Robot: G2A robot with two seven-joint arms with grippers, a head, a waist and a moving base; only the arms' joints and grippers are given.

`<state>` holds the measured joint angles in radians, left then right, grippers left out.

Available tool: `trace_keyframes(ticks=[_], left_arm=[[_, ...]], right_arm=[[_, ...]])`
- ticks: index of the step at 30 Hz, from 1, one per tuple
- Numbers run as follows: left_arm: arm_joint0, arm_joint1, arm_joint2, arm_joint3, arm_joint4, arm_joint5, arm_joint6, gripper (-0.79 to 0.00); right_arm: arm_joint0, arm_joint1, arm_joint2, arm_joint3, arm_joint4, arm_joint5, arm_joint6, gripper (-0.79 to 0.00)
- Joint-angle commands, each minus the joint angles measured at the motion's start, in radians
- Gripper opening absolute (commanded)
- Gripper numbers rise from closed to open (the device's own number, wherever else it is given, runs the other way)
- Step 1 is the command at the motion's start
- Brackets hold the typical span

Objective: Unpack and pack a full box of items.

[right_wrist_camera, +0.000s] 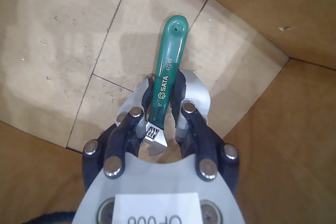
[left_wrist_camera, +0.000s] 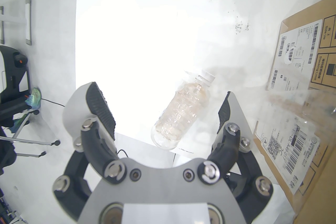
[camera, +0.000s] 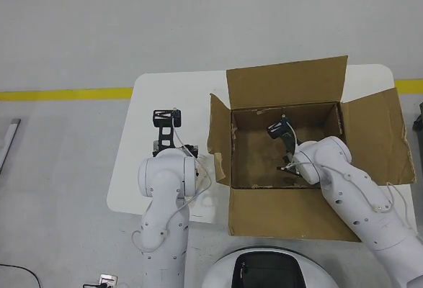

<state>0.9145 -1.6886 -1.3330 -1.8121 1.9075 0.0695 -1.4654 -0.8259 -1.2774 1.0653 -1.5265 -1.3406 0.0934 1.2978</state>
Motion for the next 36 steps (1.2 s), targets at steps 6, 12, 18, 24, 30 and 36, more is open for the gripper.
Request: trace_keyframes(ticks=[6,12,18,24,30,36], left_arm=[[0.000,0.000,0.000,0.000,0.000,0.000,0.000,0.000],[0.000,0.000,0.000,0.000,0.000,0.000,0.000,0.000],[0.000,0.000,0.000,0.000,0.000,0.000,0.000,0.000],[0.000,0.000,0.000,0.000,0.000,0.000,0.000,0.000],[0.000,0.000,0.000,0.000,0.000,0.000,0.000,0.000],[0.000,0.000,0.000,0.000,0.000,0.000,0.000,0.000]], right_arm=[[0.001,-0.006,-0.001,-0.008,0.001,-0.002,0.001,-0.785],[-0.019,-0.004,0.028,-0.079,0.011,-0.013,-0.017,-0.785],[-0.064,0.005,0.093,-0.237,0.019,-0.018,-0.017,-0.785],[-0.135,0.020,0.227,-0.493,0.077,-0.045,-0.054,-0.785],[-0.229,0.038,0.440,-0.719,0.117,-0.062,-0.097,-0.785],[-0.319,0.049,0.706,-0.823,0.216,-0.068,-0.146,-0.785]])
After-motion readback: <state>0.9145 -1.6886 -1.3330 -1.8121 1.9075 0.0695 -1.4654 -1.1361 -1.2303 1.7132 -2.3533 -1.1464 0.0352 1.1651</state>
